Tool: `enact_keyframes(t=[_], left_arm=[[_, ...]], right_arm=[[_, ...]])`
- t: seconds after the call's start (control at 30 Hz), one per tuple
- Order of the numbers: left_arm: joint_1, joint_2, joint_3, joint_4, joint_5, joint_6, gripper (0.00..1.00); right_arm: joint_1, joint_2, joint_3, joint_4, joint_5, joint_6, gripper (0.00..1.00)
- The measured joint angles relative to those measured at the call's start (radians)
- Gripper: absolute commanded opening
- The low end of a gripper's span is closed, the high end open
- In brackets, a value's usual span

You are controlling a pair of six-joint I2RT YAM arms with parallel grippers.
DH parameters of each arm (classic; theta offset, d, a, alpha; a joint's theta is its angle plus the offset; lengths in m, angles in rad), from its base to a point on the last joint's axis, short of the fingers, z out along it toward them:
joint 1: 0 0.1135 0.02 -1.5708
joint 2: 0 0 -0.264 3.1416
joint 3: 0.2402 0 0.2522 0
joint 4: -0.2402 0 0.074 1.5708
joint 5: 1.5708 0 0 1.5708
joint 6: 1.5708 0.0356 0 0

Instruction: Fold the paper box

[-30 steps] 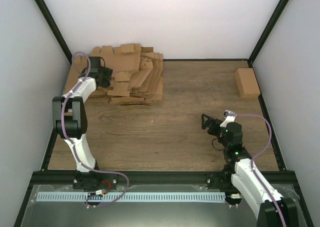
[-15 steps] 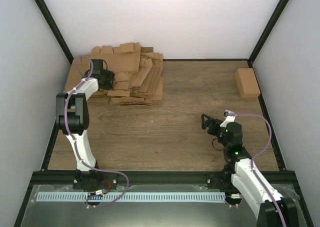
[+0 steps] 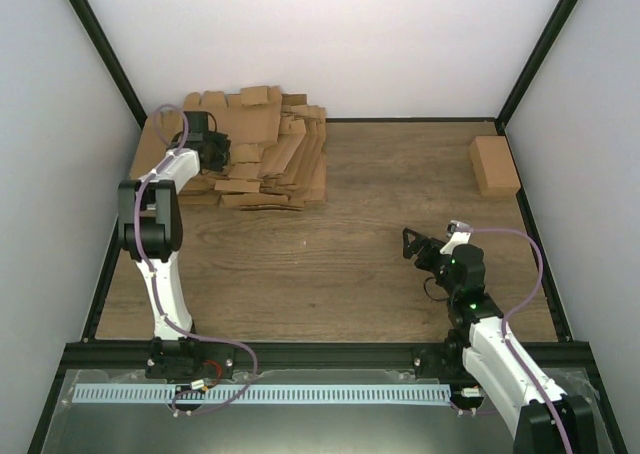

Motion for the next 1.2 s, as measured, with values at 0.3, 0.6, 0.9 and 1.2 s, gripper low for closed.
enact_keyframes(t=[0.3,0.6,0.9,1.2], left_arm=[[0.0,0.017,0.008,-0.003,-0.001,-0.016,0.04],[0.0,-0.071,0.036,-0.039,-0.06,0.034,0.04],[0.0,-0.372,-0.017,0.142,-0.149,0.14,0.04],[-0.042,-0.497,-0.08,0.304,-0.042,0.262,0.04]], right_arm=[[0.0,0.0,0.0,0.0,0.0,0.0,1.0],[0.0,-0.001,0.0,0.0,0.0,0.0,1.0],[0.0,-0.002,0.0,0.0,0.0,0.0,1.0],[0.0,-0.002,0.0,0.0,0.0,0.0,1.0]])
